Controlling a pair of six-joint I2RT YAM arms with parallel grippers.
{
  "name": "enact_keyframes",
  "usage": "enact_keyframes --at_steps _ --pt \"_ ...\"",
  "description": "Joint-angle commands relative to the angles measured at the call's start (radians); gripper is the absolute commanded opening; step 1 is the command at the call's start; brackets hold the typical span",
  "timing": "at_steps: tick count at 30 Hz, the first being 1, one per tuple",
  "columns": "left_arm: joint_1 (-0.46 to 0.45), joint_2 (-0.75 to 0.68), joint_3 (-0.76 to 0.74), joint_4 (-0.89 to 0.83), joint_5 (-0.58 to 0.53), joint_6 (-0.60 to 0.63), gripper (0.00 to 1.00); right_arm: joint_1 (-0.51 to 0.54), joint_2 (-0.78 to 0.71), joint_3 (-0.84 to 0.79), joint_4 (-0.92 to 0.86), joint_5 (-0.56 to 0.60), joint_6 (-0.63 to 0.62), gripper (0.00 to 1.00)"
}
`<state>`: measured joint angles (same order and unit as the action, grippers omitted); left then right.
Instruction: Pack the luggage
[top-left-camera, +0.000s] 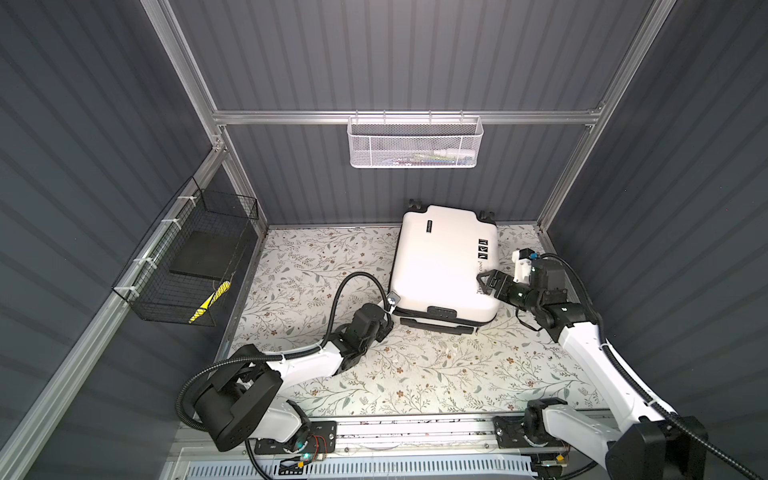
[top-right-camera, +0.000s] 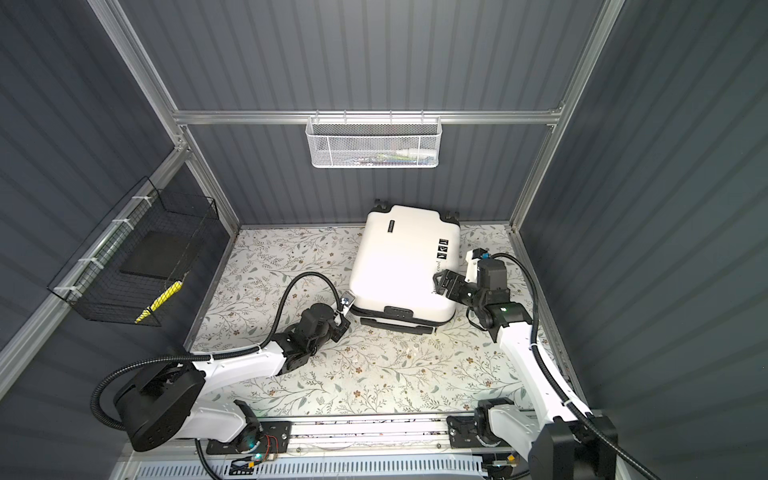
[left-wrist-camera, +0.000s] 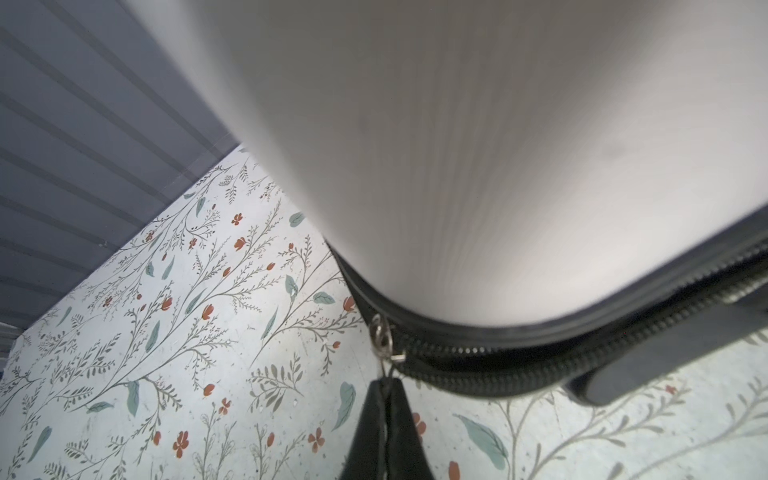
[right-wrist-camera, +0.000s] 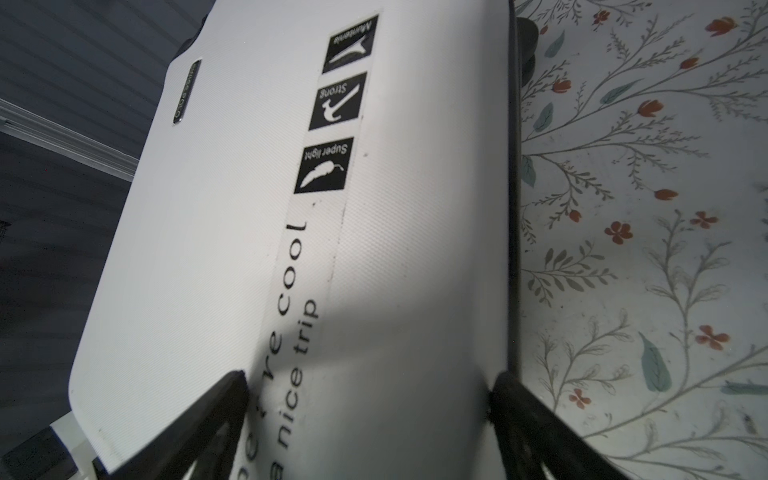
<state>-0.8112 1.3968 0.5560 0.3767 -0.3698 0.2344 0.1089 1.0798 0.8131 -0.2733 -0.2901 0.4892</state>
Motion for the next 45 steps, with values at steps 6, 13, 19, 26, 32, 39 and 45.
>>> enact_keyframes --at_steps 6,13,19,26,32,39,45 --pt "-0.005 -0.147 0.010 -0.053 0.111 -0.048 0.00 0.012 0.024 -0.064 -0.163 0.009 -0.024 0.91" --pt "-0.006 -0.277 -0.033 -0.145 0.169 -0.147 0.00 0.012 0.034 -0.095 -0.123 -0.002 -0.001 0.91" --pt "-0.006 -0.366 -0.081 -0.166 0.126 -0.188 0.00 0.012 0.033 -0.101 -0.120 -0.006 0.003 0.90" --pt "0.005 -0.350 -0.061 -0.137 -0.004 -0.246 0.50 0.012 0.034 -0.088 -0.121 -0.009 0.001 0.90" --pt "0.137 -0.345 0.001 -0.099 0.196 -0.341 0.68 0.011 0.034 -0.055 -0.139 -0.007 -0.009 0.92" --pt "0.147 -0.256 0.178 -0.165 0.338 -0.319 0.72 -0.020 0.046 -0.001 -0.182 -0.028 -0.018 0.94" --pt "0.153 -0.203 0.292 -0.202 0.334 -0.315 0.74 -0.033 -0.172 -0.016 -0.291 -0.026 -0.023 0.94"
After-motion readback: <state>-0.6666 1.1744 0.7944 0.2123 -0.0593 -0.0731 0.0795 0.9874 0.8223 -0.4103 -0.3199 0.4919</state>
